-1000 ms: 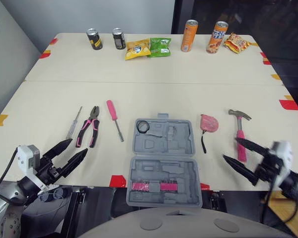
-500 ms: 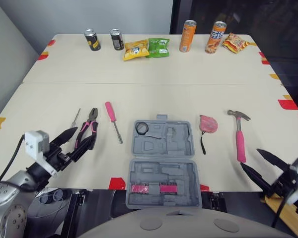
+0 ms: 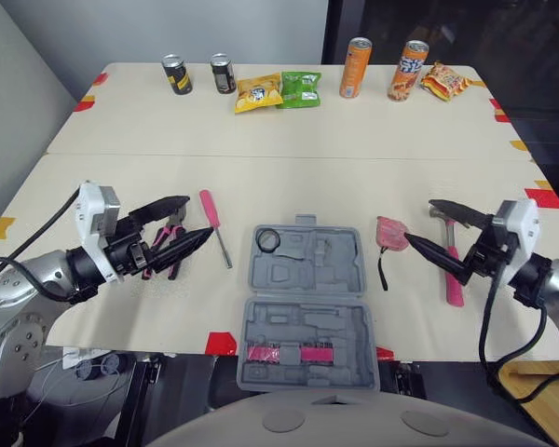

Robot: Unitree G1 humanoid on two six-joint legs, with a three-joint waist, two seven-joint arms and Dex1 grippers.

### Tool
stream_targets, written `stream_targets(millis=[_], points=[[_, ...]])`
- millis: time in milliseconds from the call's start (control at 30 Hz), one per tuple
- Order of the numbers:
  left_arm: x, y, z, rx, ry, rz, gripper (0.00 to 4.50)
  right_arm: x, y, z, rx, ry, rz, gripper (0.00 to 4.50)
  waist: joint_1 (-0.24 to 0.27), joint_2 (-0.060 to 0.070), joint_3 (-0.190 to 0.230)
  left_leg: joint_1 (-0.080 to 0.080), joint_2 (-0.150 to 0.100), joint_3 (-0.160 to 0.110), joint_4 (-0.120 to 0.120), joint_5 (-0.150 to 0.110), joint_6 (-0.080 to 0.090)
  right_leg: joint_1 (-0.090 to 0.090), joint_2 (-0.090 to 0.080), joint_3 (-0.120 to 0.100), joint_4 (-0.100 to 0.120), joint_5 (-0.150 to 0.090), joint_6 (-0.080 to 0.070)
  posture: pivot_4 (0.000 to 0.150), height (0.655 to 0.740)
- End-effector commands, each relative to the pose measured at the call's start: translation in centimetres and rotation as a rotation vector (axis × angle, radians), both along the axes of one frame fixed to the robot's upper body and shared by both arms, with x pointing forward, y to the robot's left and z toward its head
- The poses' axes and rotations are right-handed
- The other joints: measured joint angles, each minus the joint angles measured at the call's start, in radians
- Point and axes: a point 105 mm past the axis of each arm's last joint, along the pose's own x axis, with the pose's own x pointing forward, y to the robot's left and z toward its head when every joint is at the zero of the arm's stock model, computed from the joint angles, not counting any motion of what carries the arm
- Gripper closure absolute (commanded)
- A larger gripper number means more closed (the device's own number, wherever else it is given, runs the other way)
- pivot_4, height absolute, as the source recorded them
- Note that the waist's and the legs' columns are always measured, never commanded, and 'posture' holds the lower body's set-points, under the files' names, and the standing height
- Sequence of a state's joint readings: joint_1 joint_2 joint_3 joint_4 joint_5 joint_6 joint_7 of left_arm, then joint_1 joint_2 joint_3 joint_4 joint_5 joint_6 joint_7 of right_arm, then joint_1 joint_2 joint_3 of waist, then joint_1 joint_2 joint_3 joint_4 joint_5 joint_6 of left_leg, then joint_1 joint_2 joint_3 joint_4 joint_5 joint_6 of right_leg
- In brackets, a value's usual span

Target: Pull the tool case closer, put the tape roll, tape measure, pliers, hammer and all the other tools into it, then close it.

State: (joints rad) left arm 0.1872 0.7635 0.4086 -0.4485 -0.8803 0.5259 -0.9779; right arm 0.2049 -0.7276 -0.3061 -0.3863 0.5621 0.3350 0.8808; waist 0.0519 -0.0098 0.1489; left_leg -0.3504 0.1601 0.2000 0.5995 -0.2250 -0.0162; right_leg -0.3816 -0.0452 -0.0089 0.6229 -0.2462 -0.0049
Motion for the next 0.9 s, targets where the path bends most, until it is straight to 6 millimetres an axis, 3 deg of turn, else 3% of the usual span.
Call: stream_targets(millis=[33, 167, 333, 500, 900], points=[[-0.8, -0.4, 0.4, 0.008, -0.031, -0.126, 0.00, -0.1, 0.1, -0.7, -0.072, 0.097, -0.028, 0.02, -0.001, 0.000, 0.000, 0.000, 0.000, 0.000, 0.000, 0.000, 0.000, 0.000, 0.000, 0.000, 0.000, 0.000, 0.000, 0.150, 0.7400], [-1.7, -1.2, 0.8, 0.007, -0.044, -0.246, 0.00, 0.1, -1.1, -2.7, -0.166, 0.218, -0.233, 0.02, 0.000, 0.000, 0.000, 0.000, 0.000, 0.000, 0.000, 0.000, 0.000, 0.000, 0.000, 0.000, 0.000, 0.000, 0.000, 0.150, 0.7400], [-2.4, -2.1, 1.4, 0.032, -0.081, -0.379, 0.00, -1.4, 0.6, -4.6, -0.082, 0.389, -0.331, 0.02, 0.005, 0.000, 0.000, 0.001, 0.000, 0.000, -0.001, 0.000, -0.001, 0.000, 0.000, 0.000, 0.002, 0.000, 0.000, 0.150, 0.7400], [-1.6, -2.4, 1.0, 0.048, -0.096, -0.449, 0.00, -1.3, 2.4, -5.7, -0.025, 0.442, -0.431, 1.55, 0.006, 0.002, 0.000, 0.002, 0.000, 0.000, 0.000, 0.001, -0.004, -0.001, 0.000, 0.000, 0.005, 0.000, 0.000, 0.150, 0.7400], [-1.3, -2.2, 0.5, 0.079, -0.142, -0.576, 0.00, 0.1, 5.5, -6.8, 0.014, 0.463, -0.574, 1.55, 0.002, 0.002, 0.000, 0.000, 0.000, 0.000, -0.003, 0.006, -0.023, -0.005, 0.001, 0.002, 0.007, 0.000, -0.001, 0.150, 0.7400]])
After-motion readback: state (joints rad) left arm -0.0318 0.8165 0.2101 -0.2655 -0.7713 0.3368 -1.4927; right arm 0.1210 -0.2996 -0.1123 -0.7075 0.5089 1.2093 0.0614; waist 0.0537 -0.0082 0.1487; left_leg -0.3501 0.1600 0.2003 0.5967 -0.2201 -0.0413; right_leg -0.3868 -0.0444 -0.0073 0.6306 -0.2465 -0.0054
